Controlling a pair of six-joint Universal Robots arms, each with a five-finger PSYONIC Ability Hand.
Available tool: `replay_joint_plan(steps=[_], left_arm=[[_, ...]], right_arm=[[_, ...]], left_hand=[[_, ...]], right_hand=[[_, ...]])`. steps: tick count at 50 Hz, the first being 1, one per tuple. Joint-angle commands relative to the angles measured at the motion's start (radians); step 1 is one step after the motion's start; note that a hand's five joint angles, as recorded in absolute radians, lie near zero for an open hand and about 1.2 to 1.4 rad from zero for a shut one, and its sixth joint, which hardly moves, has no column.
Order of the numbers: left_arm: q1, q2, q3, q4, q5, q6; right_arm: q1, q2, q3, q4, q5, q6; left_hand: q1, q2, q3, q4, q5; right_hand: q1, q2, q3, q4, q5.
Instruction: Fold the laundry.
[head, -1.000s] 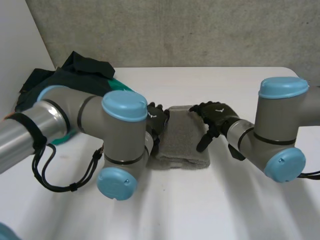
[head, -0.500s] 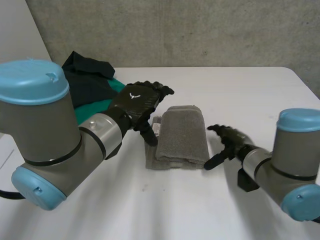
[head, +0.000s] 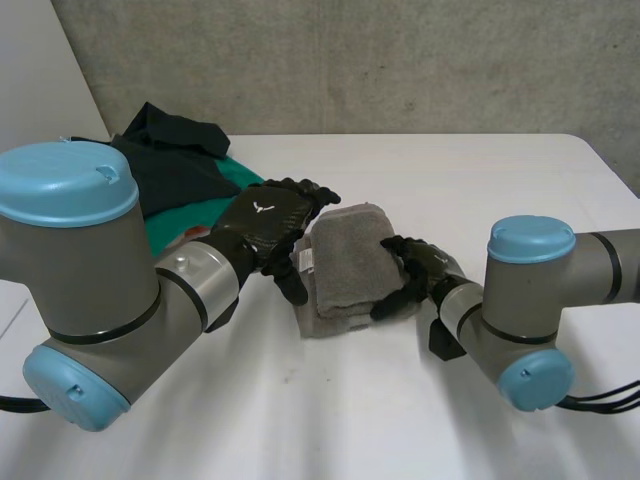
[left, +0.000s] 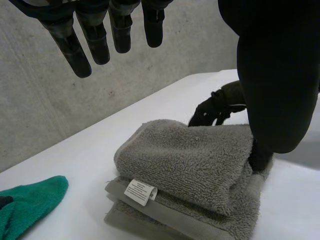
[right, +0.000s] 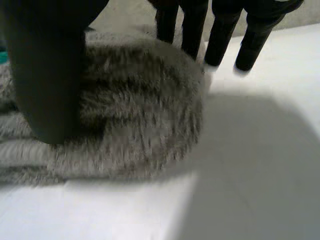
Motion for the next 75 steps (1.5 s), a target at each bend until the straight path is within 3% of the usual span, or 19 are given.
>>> replay_joint_plan(steps=[1,12,20,30,38,46,62,63,64,65,70,75], left_arm=[[0.0,-0.001,-0.001,0.0,0.001,0.0],[0.0,-0.006,0.017,0.015,0.001,0.001],[-0.015,-0.012,0.091,0.019,0.0,0.003],[-0.066,-0.074,0.209,0.011,-0.004,0.003],[-0.114,-0.103,0.255,0.008,-0.005,0.003],[-0.172,-0.104,0.272,0.011,-0.002,0.003],[-0.197,-0.106,0.272,0.008,-0.005,0.0],[-0.197,-0.106,0.271,0.008,-0.005,0.0],[-0.198,-0.106,0.271,0.008,-0.005,0.0],[-0.198,-0.104,0.266,0.008,-0.005,0.0],[-0.204,-0.095,0.257,0.006,-0.004,0.0],[-0.215,-0.092,0.244,0.005,-0.004,-0.002]], right_arm=[[0.009,0.04,-0.072,-0.006,-0.004,-0.006],[-0.006,0.094,-0.188,-0.023,-0.004,-0.126],[-0.159,0.166,-0.335,-0.054,0.006,-0.156],[-0.36,0.373,-0.74,-0.015,0.09,-0.193],[-0.512,0.566,-1.108,0.14,0.093,-0.233],[-0.607,0.583,-1.149,0.149,0.023,-0.287],[-0.681,0.591,-1.164,0.21,-0.099,-0.319],[-0.681,0.591,-1.153,0.238,-0.112,-0.325],[-0.681,0.589,-1.147,0.252,-0.117,-0.33],[-0.681,0.588,-1.139,0.264,-0.125,-0.339],[-0.681,0.56,-1.072,0.316,-0.172,-0.467],[-0.687,0.428,-0.865,0.313,-0.206,-0.704]], left_hand=[[0.02,0.001,-0.006,0.004,-0.016],[0.02,0.001,-0.006,0.004,-0.016],[0.02,0.001,-0.006,0.004,-0.016],[0.023,0.004,-0.003,0.007,-0.013],[0.026,0.007,0.0,0.01,-0.01],[0.026,0.007,0.0,0.01,-0.011],[0.029,0.01,0.003,0.013,-0.008],[0.026,0.007,0.0,0.01,-0.01],[0.026,0.007,0.0,0.01,-0.01],[0.026,0.007,0.0,0.01,-0.01],[0.023,0.004,-0.003,0.007,-0.013],[0.023,0.004,-0.003,0.007,-0.013]], right_hand=[[1.023,1.015,1.012,1.013,1.007],[1.026,1.018,1.015,1.016,1.011],[1.026,1.018,1.015,1.016,1.011],[1.026,1.018,1.015,1.016,1.011],[1.026,1.018,1.015,1.016,1.011],[1.026,1.018,1.015,1.016,1.011],[1.026,1.018,1.015,1.016,1.011],[0.341,0.334,0.33,0.331,0.326],[-0.093,-0.101,-0.104,-0.103,-0.108],[-0.196,-0.203,-0.207,-0.206,-0.211],[-0.196,-0.203,-0.207,-0.206,-0.211],[-0.196,-0.203,-0.207,-0.206,-0.211]])
